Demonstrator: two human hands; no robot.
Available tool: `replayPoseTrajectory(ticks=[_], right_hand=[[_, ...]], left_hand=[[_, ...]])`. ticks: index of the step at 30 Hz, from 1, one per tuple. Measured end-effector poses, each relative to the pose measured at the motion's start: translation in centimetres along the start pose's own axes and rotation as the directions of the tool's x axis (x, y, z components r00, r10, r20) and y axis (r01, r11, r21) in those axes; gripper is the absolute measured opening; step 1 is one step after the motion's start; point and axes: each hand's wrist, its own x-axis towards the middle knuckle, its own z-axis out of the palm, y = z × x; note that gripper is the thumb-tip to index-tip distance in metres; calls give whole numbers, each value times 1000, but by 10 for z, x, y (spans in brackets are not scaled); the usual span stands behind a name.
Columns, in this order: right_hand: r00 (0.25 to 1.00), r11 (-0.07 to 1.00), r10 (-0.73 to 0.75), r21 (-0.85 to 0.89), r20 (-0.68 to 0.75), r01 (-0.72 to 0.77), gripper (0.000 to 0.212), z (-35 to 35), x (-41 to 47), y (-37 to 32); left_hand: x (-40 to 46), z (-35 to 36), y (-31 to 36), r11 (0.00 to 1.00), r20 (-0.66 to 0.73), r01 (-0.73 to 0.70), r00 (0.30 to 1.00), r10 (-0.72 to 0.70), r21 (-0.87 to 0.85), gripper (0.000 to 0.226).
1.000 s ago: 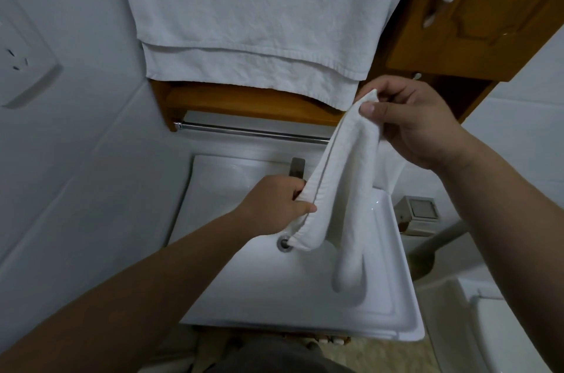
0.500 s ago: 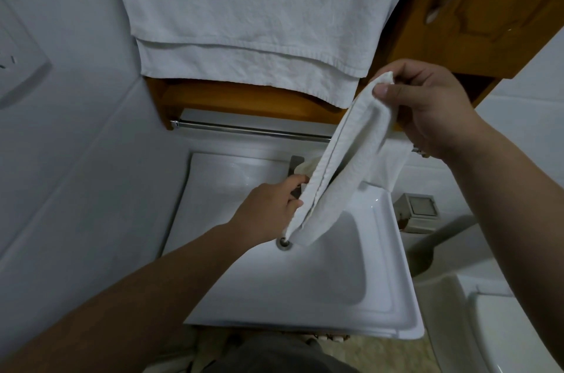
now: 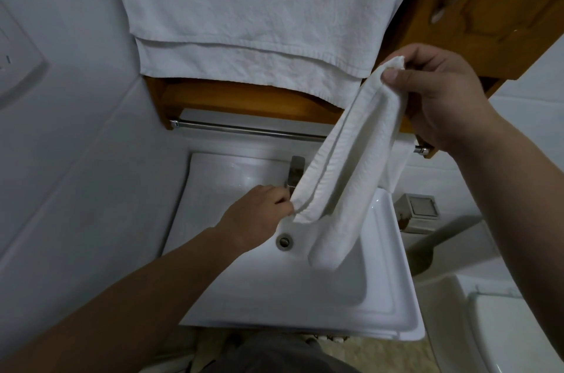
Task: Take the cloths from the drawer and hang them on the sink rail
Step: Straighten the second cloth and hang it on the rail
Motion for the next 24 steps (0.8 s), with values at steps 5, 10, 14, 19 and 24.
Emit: replayPoseTrajectory(ticks=[5,10,14,19,24], right_hand=[[999,999,-23,24,41,22,11,2,-1,-2],[996,998,-45,49,83,41,11,2,0,-4],[992,997,-67,53,105,62,7,0,2,-4],[979,993,-100,84,177,87,5,0,3,-5],[949,985,-142,135,280,107,17,-2,3,-6]], left_hand=[[2,0,-1,978,-81,173,980,-183,-112,28],[5,3,-2,973,-65,204,975,-211,-106,26],[5,4,-4,929,-27,330,940,-339,-170,42],[11,-2,-3,886,-9,360,925,-379,-293,62],[8,9,-5,922,47,277,960,-274,-269,35]])
